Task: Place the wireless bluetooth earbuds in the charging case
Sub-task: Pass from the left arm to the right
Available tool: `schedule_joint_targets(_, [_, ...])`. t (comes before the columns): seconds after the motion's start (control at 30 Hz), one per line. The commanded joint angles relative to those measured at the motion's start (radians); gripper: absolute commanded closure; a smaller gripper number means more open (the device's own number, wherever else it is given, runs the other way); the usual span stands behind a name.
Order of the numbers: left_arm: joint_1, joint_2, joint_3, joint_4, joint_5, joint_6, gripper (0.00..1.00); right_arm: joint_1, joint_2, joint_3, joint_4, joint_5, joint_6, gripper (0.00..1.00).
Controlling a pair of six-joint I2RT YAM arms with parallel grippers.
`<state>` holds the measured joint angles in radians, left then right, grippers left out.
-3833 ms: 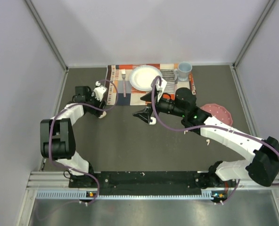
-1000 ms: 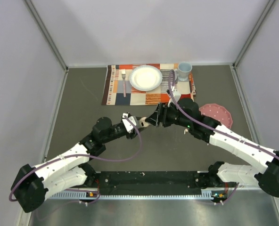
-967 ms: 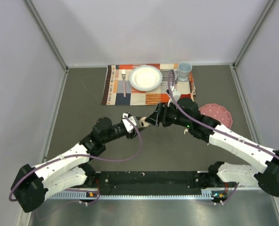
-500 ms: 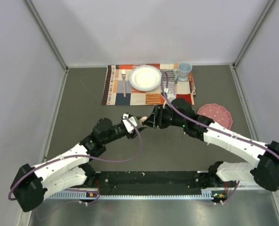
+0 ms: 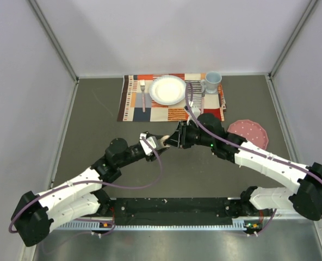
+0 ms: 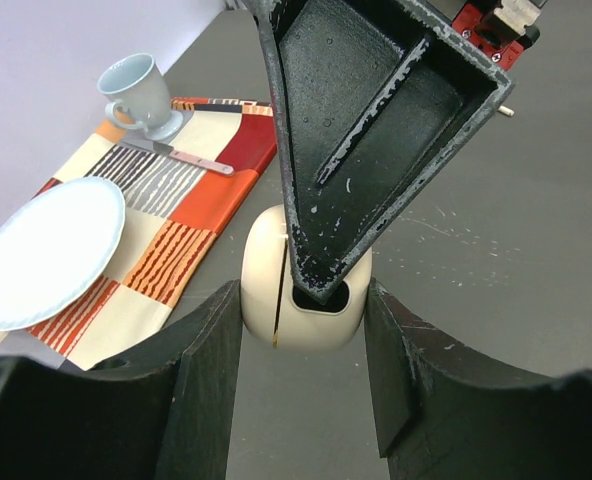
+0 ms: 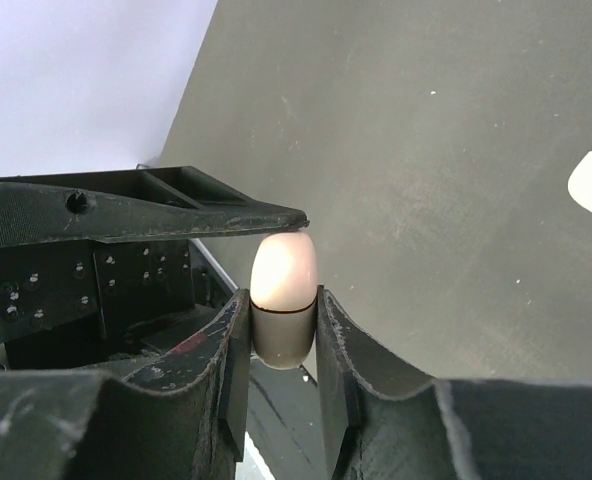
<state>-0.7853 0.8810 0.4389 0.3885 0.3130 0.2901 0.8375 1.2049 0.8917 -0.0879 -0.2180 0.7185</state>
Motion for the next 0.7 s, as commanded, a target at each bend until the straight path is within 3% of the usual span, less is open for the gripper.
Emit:
schedule_joint_targets(0.0, [-0.008, -0.017, -0.002, 0.069, 0.067, 0.003, 0.96, 0.003, -0.018, 0.029, 0.059, 0.011, -0.002, 0.77])
schedule_joint_targets(0.13, [-0.008, -0.016, -0.002, 0.067, 0.063, -0.005, 0.94, 0.003, -0.027, 0.013, 0.08, 0.011, -0.002, 0.85])
schedule_joint_targets(0.23, [-0.008, -0.019, 0.004, 0.064, 0.052, -0.023, 0.87, 0.003, -0.047, -0.007, 0.122, 0.014, -0.007, 0.9])
schedule_joint_targets(0.4, [-0.008, -0.022, 0.018, 0.07, 0.031, -0.09, 0.68, 0.003, -0.09, -0.052, 0.181, 0.029, -0.01, 1.0])
schedule_joint_targets(0.53, [-0.006, -0.031, 0.009, 0.113, 0.038, -0.146, 0.56, 0.003, -0.132, -0.083, 0.243, 0.037, -0.005, 1.0])
schedule_joint_targets(0.6, [-0.006, -0.04, -0.011, 0.168, 0.046, -0.172, 0.43, 0.003, -0.142, -0.096, 0.26, 0.035, -0.001, 1.0])
schedule_joint_targets(0.67, [-0.006, -0.047, -0.045, 0.255, 0.051, -0.186, 0.39, 0.003, -0.159, -0.103, 0.278, 0.035, 0.005, 1.0])
